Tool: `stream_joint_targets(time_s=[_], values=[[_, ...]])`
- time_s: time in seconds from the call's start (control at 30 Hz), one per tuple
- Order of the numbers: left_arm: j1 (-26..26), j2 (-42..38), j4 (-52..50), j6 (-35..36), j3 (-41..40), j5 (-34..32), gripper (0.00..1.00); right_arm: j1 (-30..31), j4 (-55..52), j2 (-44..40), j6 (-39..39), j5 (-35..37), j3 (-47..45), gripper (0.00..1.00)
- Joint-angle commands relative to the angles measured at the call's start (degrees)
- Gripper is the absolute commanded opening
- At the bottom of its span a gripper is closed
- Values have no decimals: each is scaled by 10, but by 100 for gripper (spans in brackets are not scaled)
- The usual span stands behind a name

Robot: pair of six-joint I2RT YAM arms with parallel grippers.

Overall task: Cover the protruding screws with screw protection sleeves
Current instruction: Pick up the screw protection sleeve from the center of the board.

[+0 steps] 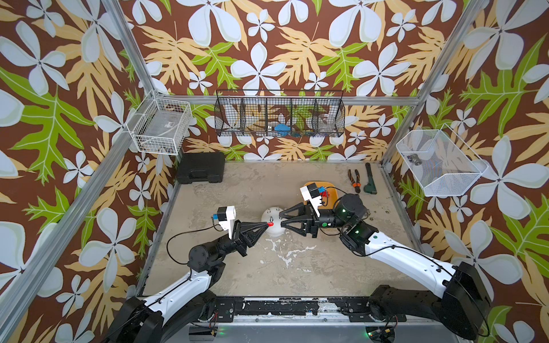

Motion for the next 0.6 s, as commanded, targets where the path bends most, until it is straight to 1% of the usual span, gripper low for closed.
stream_joint_targets(time_s=[0.0, 0.33, 0.43, 0.57], values=[[1, 0, 20, -1, -2, 9, 0, 2, -16, 7, -10, 6, 13, 45], [1, 1, 23, 2, -6, 11, 0, 27, -47, 22, -34, 0, 35, 44], [1, 0, 22, 2, -5, 12, 0, 31, -72, 26, -51, 4, 43, 40], [0, 3, 22, 4, -7, 12, 0, 32, -67, 25, -51, 5, 43, 38]])
